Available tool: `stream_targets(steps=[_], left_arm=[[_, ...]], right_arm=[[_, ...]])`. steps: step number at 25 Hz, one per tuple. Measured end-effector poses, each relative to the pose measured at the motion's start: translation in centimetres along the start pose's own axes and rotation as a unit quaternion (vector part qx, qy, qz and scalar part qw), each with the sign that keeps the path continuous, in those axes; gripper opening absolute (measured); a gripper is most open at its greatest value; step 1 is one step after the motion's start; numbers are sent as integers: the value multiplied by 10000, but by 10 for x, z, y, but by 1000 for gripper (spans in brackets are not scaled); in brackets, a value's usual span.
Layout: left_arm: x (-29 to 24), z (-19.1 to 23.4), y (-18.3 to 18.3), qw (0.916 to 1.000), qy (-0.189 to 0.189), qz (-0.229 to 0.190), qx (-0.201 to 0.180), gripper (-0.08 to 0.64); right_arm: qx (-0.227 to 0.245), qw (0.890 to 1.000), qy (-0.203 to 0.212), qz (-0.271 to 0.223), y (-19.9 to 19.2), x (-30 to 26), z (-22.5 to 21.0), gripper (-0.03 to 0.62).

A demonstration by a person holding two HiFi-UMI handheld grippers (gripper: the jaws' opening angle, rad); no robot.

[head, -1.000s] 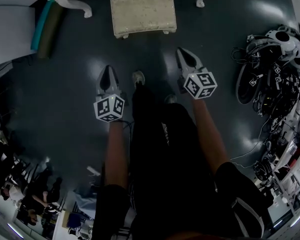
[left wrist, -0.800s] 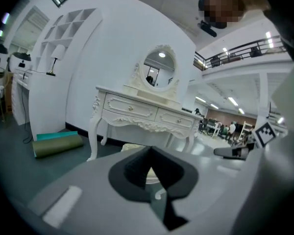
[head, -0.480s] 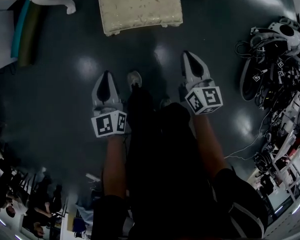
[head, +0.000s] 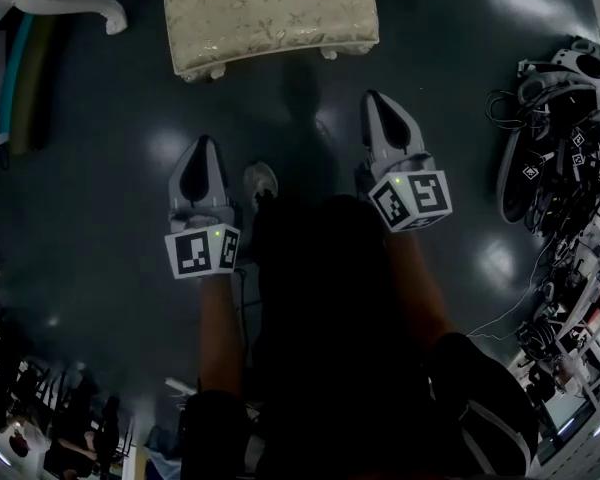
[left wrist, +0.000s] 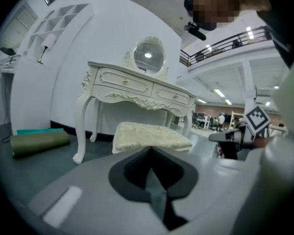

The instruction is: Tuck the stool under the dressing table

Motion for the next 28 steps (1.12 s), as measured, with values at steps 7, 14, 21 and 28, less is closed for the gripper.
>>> stream_targets(steps=[7, 14, 21, 28], left_arm=[[-39, 8, -57, 9992, -102, -291, -240, 8], [-31, 8, -72, 9979, 67, -606, -230, 8], [-16, -3, -55, 9967, 255, -697, -315, 8], [-28, 18, -60, 9950, 540, -740, -398, 8]], right_arm=[[17, 9993, 35, -382, -43, -28, -31, -5], [205, 9977, 117, -629, -55, -28, -43, -5], [138, 9965, 203, -798, -47, -8, -51, -3], [253, 9963, 148, -810, -58, -24, -54, 0]])
Point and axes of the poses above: the fingertips, and each gripper's own axes: x backward along the fingers, z to its left, y out of its top, the point moved 4 cm from there along x, backward along the fingers, and after that the axes turned 8 degrees about z, right-handed, at the moved point
